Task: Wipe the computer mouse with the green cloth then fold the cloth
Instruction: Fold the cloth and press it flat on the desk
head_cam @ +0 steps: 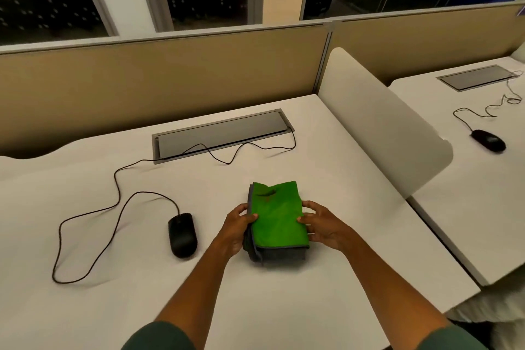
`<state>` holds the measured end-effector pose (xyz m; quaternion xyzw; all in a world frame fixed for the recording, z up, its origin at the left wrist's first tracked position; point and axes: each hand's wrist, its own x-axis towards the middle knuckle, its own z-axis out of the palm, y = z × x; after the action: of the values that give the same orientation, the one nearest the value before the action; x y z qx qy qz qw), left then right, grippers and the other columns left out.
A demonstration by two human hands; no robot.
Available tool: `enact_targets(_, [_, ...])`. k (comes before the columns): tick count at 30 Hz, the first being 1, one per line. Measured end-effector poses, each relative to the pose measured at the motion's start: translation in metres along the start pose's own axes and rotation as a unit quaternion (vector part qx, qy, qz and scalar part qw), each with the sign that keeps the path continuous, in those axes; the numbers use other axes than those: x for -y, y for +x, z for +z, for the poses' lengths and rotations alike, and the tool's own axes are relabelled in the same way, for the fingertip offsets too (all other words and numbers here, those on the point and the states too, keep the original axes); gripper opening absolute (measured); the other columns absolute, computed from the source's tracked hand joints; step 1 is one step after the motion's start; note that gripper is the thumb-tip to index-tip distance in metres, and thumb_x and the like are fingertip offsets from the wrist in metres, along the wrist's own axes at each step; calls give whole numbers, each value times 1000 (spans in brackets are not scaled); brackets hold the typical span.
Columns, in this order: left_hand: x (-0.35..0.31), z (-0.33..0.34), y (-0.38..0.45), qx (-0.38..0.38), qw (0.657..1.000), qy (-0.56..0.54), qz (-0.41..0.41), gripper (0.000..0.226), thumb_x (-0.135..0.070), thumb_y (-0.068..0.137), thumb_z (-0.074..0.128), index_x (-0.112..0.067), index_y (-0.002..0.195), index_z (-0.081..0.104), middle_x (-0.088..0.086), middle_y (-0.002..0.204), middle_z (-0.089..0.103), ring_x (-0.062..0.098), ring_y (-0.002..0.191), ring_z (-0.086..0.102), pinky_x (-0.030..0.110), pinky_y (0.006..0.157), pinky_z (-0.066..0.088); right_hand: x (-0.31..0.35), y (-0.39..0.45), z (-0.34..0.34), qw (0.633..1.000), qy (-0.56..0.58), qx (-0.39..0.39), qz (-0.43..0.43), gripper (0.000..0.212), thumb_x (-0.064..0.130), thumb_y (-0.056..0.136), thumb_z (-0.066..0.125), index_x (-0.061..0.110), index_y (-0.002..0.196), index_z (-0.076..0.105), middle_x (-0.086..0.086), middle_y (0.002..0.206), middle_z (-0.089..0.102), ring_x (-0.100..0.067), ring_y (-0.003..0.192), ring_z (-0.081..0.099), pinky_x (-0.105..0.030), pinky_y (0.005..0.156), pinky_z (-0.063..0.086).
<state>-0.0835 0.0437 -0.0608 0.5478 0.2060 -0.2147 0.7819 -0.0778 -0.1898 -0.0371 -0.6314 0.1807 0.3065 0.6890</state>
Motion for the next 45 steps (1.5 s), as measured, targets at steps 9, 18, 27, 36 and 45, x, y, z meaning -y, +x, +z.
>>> enact_targets(9, [-13,26,20,-9,989,112,99,19,15,80,57,1,90,65,10,92,70,26,85,65,39,72,55,16,11,-32,987,-77,-66,-122,20,-9,89,53,6,92,66,-12,98,67,-29,87,63,-45,76,52])
enact_targets(18, [-1,30,29,-79,908,336,237,38,24,68,47,0,78,74,14,89,71,25,90,65,32,82,53,-2,34,-37,903,-311,-230,-185,34,-13,83,47,7,72,72,-6,91,71,-22,89,63,-22,76,43])
enact_targets(27, [-19,33,33,-42,862,419,284,40,-18,82,47,-11,115,68,10,128,61,25,122,51,39,108,38,5,28,-13,815,-408,-216,-350,28,20,98,48,18,124,57,-1,131,56,-17,122,48,-34,104,39])
enact_targets(36, [-6,33,20,174,669,667,278,112,-75,64,65,-28,150,11,-8,160,18,11,148,6,36,119,7,-36,14,-21,669,-626,-59,-397,91,63,78,59,13,148,29,-8,154,29,-24,143,25,-42,117,23])
enact_targets(45, [25,23,19,108,531,790,287,77,-65,93,17,-20,153,-4,-3,163,-9,18,148,-16,47,122,-6,-52,16,-33,564,-742,-121,-342,69,28,86,63,11,146,34,-9,155,30,-31,142,27,-54,116,24])
